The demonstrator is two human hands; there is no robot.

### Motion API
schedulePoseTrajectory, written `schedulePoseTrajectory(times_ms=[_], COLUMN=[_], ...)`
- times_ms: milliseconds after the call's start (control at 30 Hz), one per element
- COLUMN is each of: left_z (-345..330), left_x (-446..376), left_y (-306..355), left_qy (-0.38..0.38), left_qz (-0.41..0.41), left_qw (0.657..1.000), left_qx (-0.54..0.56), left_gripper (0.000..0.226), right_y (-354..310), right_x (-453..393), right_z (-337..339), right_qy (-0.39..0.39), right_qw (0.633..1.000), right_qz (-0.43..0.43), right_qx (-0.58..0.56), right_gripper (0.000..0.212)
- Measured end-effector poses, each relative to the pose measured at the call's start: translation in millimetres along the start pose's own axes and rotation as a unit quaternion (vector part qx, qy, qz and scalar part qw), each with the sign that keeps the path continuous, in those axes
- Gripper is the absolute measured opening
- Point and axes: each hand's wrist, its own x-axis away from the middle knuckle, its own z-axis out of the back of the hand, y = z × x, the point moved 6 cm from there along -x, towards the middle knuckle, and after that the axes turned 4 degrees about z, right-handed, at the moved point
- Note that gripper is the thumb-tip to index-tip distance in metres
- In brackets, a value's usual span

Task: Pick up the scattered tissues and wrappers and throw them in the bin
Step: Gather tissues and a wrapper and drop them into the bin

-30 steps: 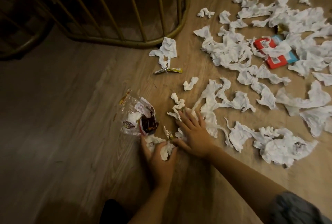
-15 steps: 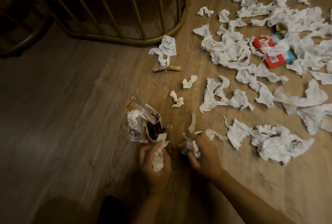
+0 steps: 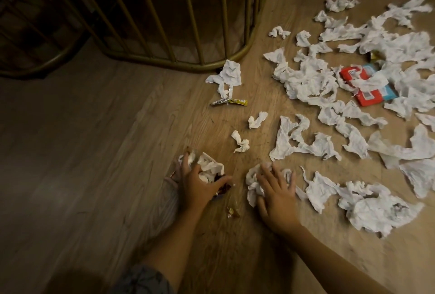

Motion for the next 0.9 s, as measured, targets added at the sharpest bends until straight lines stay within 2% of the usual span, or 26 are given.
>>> schedulePoseTrajectory(times_ms=[67, 100, 167, 233, 300, 367, 433, 500, 567, 600, 733, 800, 867, 900], left_z=[-5.0, -8.2, -12.2, -14.4, -19.8, -27.5, -27.8, -25.3, -24.7, -21.5, 5.8, 19.6, 31.2, 36.7], left_x=[5.8, 10.2, 19.2, 25.7, 30.0, 30.8, 31.4, 25.0, 13.7, 8.7, -6.6, -9.2, -10.4, -9.8], left_y=[4.0, 3.8, -2.5, -6.0, -3.8, 2.0, 7.9, 16.9, 32.6, 44.8, 116.9, 161.5, 206.2, 229.0], left_qy=[-0.019, -0.016, -0.006, 0.002, -0.009, -0.017, -0.049, -0.068, -0.087, -0.094, -0.031, -0.026, -0.027, -0.024], left_qz=[-0.030, -0.049, -0.051, -0.037, -0.086, -0.152, -0.136, -0.107, -0.079, -0.068, -0.137, -0.175, -0.204, -0.217], left_qw=[0.997, 0.994, 0.997, 0.999, 0.996, 0.988, 0.989, 0.987, 0.986, 0.986, 0.984, 0.979, 0.977, 0.975], left_qx=[-0.075, -0.096, -0.050, 0.025, 0.030, -0.017, 0.028, 0.098, 0.117, 0.119, 0.107, 0.101, 0.051, 0.030], left_gripper=[0.121, 0.118, 0.099, 0.087, 0.091, 0.091, 0.072, 0.051, 0.017, 0.013, 0.053, 0.071, 0.088, 0.084], right_y=[-6.9, -9.7, -13.6, -13.7, -13.9, -12.2, -11.1, -10.8, -10.6, -10.1, -0.8, 11.4, 26.2, 31.2], right_x=[7.8, 10.5, 13.3, 16.9, 22.3, 28.3, 30.8, 30.7, 27.1, 23.4, -2.0, -14.1, -16.9, -15.5], right_z=[-1.8, -3.8, -5.5, -7.5, -9.1, -10.8, -6.9, 2.5, 15.2, 24.2, 81.4, 117.2, 156.3, 177.1], right_qy=[-0.011, -0.016, -0.022, -0.020, -0.008, -0.005, 0.016, 0.040, 0.059, 0.079, 0.212, 0.261, 0.316, 0.345], right_qw=[1.000, 1.000, 0.999, 0.996, 0.990, 0.986, 0.981, 0.972, 0.962, 0.958, 0.945, 0.939, 0.919, 0.904], right_qz=[0.002, 0.005, 0.016, 0.036, 0.064, 0.057, 0.028, -0.016, -0.055, -0.068, -0.078, -0.102, -0.131, -0.136], right_qx=[0.008, 0.006, -0.020, -0.079, -0.128, -0.159, -0.190, -0.232, -0.260, -0.268, -0.235, -0.200, -0.194, -0.213], right_gripper=[0.057, 0.061, 0.063, 0.045, 0.029, 0.034, 0.039, 0.034, 0.039, 0.041, 0.024, 0.017, 0.040, 0.048])
